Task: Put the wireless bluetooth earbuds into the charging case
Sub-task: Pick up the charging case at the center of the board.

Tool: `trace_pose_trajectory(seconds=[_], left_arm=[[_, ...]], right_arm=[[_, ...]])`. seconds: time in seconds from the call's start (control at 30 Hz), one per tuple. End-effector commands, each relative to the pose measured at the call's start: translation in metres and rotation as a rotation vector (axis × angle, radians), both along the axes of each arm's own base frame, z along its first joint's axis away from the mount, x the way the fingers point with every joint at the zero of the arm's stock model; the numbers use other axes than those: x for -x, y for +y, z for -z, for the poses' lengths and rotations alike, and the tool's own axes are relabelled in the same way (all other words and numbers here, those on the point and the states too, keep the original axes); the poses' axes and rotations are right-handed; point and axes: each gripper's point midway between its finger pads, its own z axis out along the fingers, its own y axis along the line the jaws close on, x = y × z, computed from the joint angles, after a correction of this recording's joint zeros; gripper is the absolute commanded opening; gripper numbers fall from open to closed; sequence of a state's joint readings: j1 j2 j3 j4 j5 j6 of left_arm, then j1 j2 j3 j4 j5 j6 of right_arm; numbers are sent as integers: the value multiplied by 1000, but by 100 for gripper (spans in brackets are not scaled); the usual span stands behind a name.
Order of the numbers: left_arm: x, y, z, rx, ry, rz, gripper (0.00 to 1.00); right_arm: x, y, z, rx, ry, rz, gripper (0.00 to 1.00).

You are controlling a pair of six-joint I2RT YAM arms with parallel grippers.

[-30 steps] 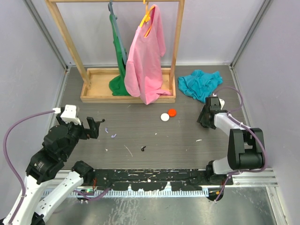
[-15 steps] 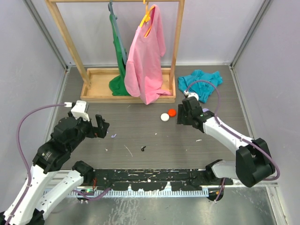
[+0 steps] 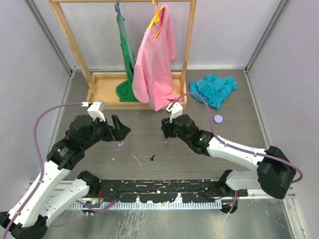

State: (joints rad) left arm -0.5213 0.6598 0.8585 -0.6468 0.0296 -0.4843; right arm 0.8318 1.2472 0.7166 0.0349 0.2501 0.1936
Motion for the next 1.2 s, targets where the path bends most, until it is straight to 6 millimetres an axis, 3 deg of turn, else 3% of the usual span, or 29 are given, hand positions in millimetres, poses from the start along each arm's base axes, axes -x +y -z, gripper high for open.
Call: trace_pose_trajectory(seconds=[0.0, 0.23, 0.63, 1.03, 1.17], left_arm=[[-6, -25, -19, 138, -12, 52, 99], [-12, -45, -8, 214, 58, 86, 98], [-18, -75, 3, 320, 133, 163, 77], [-19, -92, 16, 333, 187, 210, 52], [-18, -96, 18, 328, 190, 224, 48]], right_arm=[[2, 32, -63, -97, -299, -110, 47], [30, 67, -74, -155, -450, -273, 47], [62, 103, -72, -161, -550, -433, 47], [73, 115, -80, -199, -564, -477, 46], [73, 116, -80, -201, -564, -481, 47]])
